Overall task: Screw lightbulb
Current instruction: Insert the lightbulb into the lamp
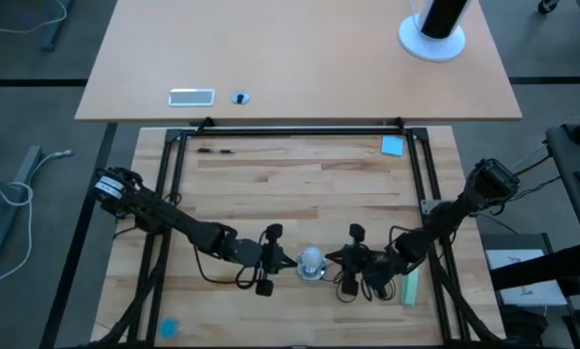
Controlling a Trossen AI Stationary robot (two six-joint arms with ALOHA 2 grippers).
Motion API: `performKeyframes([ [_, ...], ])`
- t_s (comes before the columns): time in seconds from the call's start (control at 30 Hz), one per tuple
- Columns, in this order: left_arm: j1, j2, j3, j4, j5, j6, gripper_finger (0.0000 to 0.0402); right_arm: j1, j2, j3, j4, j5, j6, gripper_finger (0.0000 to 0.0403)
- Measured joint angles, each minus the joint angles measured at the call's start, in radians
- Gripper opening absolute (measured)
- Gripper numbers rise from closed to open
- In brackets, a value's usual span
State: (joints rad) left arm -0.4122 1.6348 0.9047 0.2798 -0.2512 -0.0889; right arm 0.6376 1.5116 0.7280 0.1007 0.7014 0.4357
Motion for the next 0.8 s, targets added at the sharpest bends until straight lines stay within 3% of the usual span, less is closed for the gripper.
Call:
performKeyframes([
  [0.27, 0.003, 0.000, -0.001, 0.002, -0.012, 0.001, 0.0000, 0.003, 0.000, 0.002, -0.096, -0.001, 0.072, 0.0001],
  [0.8, 0.005, 0.000, -0.002, 0.007, -0.031, 0.012, 0.0000, 0.006, -0.005, 0.021, -0.090, 0.036, 0.079, 0.0000],
])
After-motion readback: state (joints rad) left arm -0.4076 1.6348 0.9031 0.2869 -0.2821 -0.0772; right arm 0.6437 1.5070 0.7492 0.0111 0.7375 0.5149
